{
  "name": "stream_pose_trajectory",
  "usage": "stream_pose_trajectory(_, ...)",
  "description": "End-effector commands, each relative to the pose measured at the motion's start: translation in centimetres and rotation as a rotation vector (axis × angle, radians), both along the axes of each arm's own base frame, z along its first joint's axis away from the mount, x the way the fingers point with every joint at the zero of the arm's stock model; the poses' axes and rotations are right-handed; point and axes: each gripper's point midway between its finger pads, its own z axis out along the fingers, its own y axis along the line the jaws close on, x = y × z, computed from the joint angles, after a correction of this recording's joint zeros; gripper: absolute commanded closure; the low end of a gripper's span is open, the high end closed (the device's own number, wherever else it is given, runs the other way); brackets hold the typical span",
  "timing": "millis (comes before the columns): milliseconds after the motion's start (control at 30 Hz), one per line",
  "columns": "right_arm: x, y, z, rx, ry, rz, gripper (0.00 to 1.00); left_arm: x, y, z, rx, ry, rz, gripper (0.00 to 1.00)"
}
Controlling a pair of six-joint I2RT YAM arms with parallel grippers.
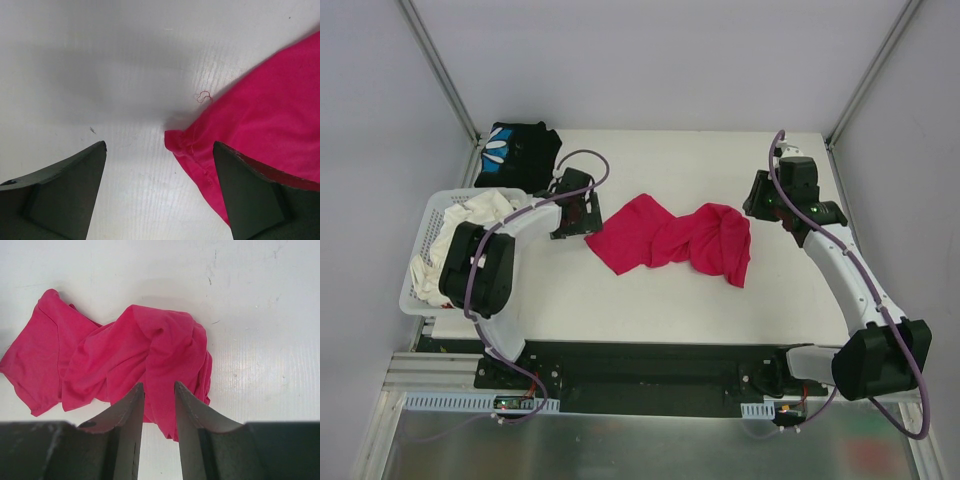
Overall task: Fold and stack the t-shirts
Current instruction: Flatten out the tshirt
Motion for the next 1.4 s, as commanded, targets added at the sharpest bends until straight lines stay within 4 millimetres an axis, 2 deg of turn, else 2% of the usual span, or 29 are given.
stream_pose_trajectory(0, -0.2, 0.0, 1.6, 0.012, -0.045, 0.007, 0.67, -0.5, -0.5, -0.5, 0.009, 0.034, -0.017, 0.13)
stream_pose_trajectory(400, -0.3, -0.1, 2.3, 0.011, -0.065, 0.005, 0.67, -0.6, -0.4, -0.8, 0.031, 0.054, -0.026, 0.14)
stream_pose_trajectory(1067, -0.9, -0.3, 3.6, 0.014, -0.102, 0.0, 0.67, -0.7, -1.4, -1.7, 0.055, 0.112, -0.071, 0.17)
stream_pose_trajectory(1300, -1.0, -0.3, 3.5, 0.014, -0.099, -0.001, 0.68, -0.6, -1.5, -1.6, 0.054, 0.11, -0.074, 0.25)
stream_pose_trajectory(1367, -1.1, -0.4, 3.7, 0.016, -0.107, -0.001, 0.68, -0.5, -1.6, -1.6, 0.051, 0.109, -0.075, 0.31)
